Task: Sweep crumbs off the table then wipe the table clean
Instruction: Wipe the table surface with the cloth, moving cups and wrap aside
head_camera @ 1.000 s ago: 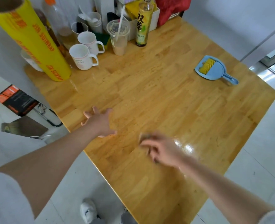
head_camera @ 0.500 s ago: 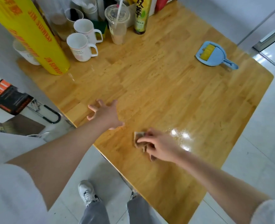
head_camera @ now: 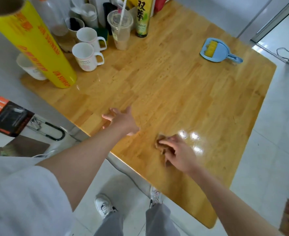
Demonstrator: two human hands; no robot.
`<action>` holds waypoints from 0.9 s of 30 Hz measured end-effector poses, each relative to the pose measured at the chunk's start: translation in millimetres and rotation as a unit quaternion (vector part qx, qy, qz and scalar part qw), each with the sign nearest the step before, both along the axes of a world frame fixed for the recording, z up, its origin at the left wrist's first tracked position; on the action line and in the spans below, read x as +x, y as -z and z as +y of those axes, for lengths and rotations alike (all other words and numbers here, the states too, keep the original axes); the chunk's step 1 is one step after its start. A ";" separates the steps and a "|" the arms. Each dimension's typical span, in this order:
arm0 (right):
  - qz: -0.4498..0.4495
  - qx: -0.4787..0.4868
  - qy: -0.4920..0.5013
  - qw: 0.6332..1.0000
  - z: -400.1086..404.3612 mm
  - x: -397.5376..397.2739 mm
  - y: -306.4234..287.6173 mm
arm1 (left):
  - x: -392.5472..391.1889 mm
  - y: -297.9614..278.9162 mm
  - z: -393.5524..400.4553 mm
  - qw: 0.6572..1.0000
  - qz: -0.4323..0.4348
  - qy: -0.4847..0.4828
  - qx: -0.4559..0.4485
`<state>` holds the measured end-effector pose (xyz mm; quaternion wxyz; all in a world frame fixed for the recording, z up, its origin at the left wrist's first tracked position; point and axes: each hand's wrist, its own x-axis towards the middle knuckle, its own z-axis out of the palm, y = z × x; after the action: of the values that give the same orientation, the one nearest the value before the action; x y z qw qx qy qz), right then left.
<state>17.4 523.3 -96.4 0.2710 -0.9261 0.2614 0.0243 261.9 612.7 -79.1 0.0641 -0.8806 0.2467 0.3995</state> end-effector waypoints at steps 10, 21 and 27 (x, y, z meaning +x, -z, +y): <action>-0.025 0.038 0.295 0.954 117.6 0.6 5.4 | 4.9 15.0 -0.8 0.998 -0.002 0.053 0.022; 0.050 0.033 0.593 0.803 94.5 -124.7 -16.1 | -0.9 0.9 2.9 0.995 -0.016 0.094 0.041; -0.006 0.012 0.457 0.889 137.8 10.8 -0.5 | -3.0 -9.3 0.1 0.990 -0.028 0.125 0.060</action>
<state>28.2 661.1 -95.9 0.2645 -0.7011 0.6538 -0.1046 258.9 612.8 -69.7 0.1738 -0.8482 0.3287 0.3773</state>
